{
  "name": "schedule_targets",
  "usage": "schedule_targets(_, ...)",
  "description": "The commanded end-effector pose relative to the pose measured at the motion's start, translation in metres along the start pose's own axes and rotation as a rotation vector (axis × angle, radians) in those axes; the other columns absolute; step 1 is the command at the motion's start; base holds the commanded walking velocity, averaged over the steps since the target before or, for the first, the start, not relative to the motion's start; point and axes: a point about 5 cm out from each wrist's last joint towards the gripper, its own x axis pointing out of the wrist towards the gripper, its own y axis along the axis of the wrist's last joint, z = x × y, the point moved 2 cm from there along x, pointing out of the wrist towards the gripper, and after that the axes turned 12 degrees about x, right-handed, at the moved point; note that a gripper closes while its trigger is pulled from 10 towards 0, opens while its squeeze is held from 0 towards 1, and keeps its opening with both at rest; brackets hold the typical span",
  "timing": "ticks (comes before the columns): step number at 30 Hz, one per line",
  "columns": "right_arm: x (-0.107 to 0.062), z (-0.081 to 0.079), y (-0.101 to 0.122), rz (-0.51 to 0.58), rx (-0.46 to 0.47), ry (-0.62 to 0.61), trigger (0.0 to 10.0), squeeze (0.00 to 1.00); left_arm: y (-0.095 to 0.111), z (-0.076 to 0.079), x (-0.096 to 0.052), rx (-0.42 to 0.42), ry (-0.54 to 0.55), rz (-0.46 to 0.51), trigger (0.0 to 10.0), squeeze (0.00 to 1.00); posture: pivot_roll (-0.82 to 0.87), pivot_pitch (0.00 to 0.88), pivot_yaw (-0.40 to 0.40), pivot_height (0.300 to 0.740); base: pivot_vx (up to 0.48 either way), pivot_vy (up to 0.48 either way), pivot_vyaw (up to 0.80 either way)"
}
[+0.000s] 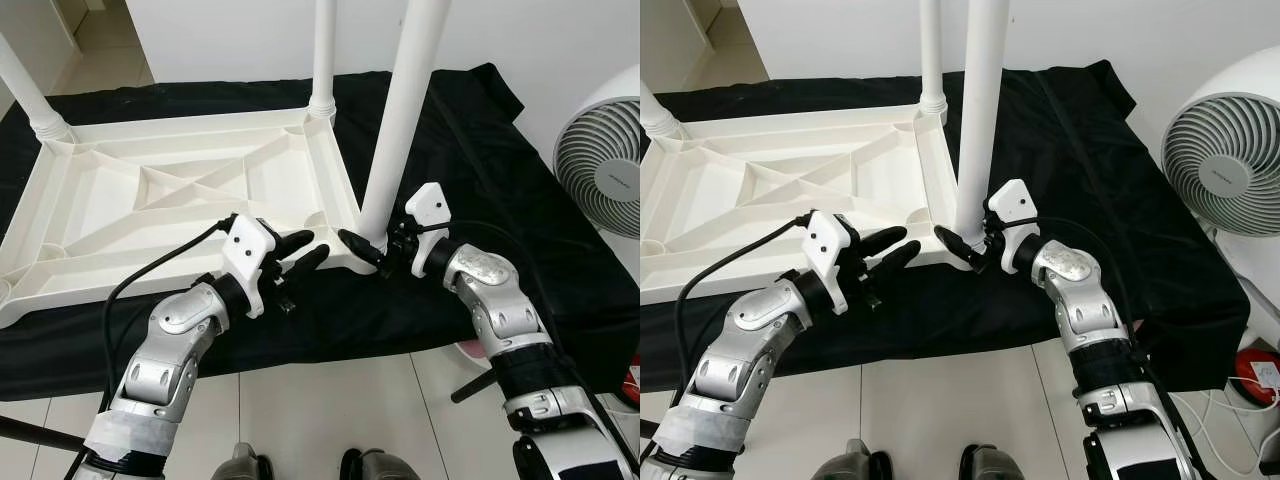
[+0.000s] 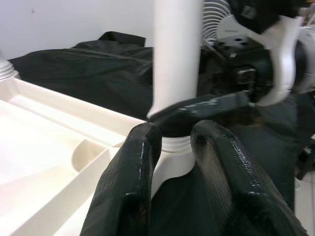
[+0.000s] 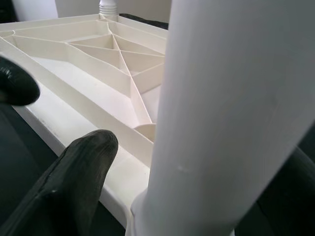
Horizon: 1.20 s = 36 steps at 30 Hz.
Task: Building children table
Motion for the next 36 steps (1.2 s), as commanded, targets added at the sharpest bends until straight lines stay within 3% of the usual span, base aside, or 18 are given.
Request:
schedule_targets(1, 0.002, -0.002, -0.003, -0.006, 0.006, 0.022, 9.0, 0.0, -0.001, 0.002, 0.0, 0.013, -0.008, -0.008, 10.0, 0.0, -0.1, 0.102, 0.039, 0.74, 0.0, 0.0, 0.0)
schedule_targets(3, 0.003, 0.0, -0.009, -0.023, 0.001, 0.041, 0.0, 0.0, -0.001, 0.005, 0.001, 0.01, -0.02, -0.007, 10.0, 0.0, -0.09, 0.094, 0.039, 0.74, 0.0, 0.0, 0.0)
schedule_targets(13, -0.004, 0.008, -0.019, -0.006, 0.052, -0.004, 0.0, 0.0, -0.01, 0.017, 0.004, 0.019, -0.057, -0.029, 10.0, 0.0, -0.09, 0.09, 0.03, 0.74, 0.0, 0.0, 0.0)
schedule_targets(14, -0.004, 0.008, -0.019, 0.003, 0.058, -0.023, 4.7, 0.0, -0.011, 0.017, 0.004, 0.019, -0.057, -0.031, 10.0, 0.0, -0.09, 0.09, 0.03, 0.74, 0.0, 0.0, 0.0)
schedule_targets(16, -0.004, 0.009, -0.018, 0.015, 0.059, -0.047, 4.7, 0.0, -0.012, 0.018, 0.003, 0.022, -0.058, -0.033, 10.0, 0.0, -0.09, 0.093, 0.031, 0.74, 0.0, 0.0, 0.0)
schedule_targets(17, -0.003, 0.009, -0.016, 0.031, 0.065, -0.077, 10.0, 0.0, -0.013, 0.018, 0.003, 0.019, -0.056, -0.036, 10.0, 0.0, -0.09, 0.096, 0.034, 0.74, 0.0, 0.0, 0.0)
schedule_targets(23, -0.001, 0.007, -0.013, 0.081, 0.077, -0.207, 10.0, 0.0, -0.015, 0.02, 0.002, 0.008, -0.054, -0.041, 10.0, 0.0, -0.09, 0.1, 0.032, 0.74, 0.0, 0.0, 0.0)
schedule_targets(25, -0.001, 0.002, -0.012, 0.129, 0.117, -0.334, 10.0, 0.0, -0.018, 0.021, 0.002, -0.002, -0.038, -0.047, 10.0, 0.0, -0.09, 0.103, 0.028, 0.74, 0.0, 0.0, 0.0)
schedule_targets(30, -0.001, -0.005, -0.015, 0.126, 0.106, -0.401, 10.0, 0.0, -0.021, 0.023, 0.001, -0.001, -0.035, -0.051, 10.0, 0.0, -0.08, 0.101, 0.023, 0.74, 0.0, 0.0, 0.0)
schedule_targets(31, -0.001, -0.011, -0.019, 0.117, 0.15, -0.47, 10.0, 0.0, -0.023, 0.023, 0.0, -0.001, -0.032, -0.057, 10.0, 0.0, -0.08, 0.098, 0.018, 0.74, 0.0, 0.0, 0.0)
schedule_targets(34, -0.001, -0.013, -0.02, 0.116, 0.17, -0.498, 10.0, 0.0, -0.024, 0.024, -0.001, -0.002, -0.03, -0.058, 10.0, 0.0, -0.08, 0.098, 0.018, 0.74, 0.0, 0.0, 0.0)
schedule_targets(36, -0.001, -0.017, -0.022, 0.122, 0.218, -0.611, 10.0, 0.0, -0.026, 0.022, -0.002, -0.002, -0.023, -0.065, 10.0, 0.0, -0.08, 0.09, 0.018, 0.74, 0.0, 0.0, 0.0)
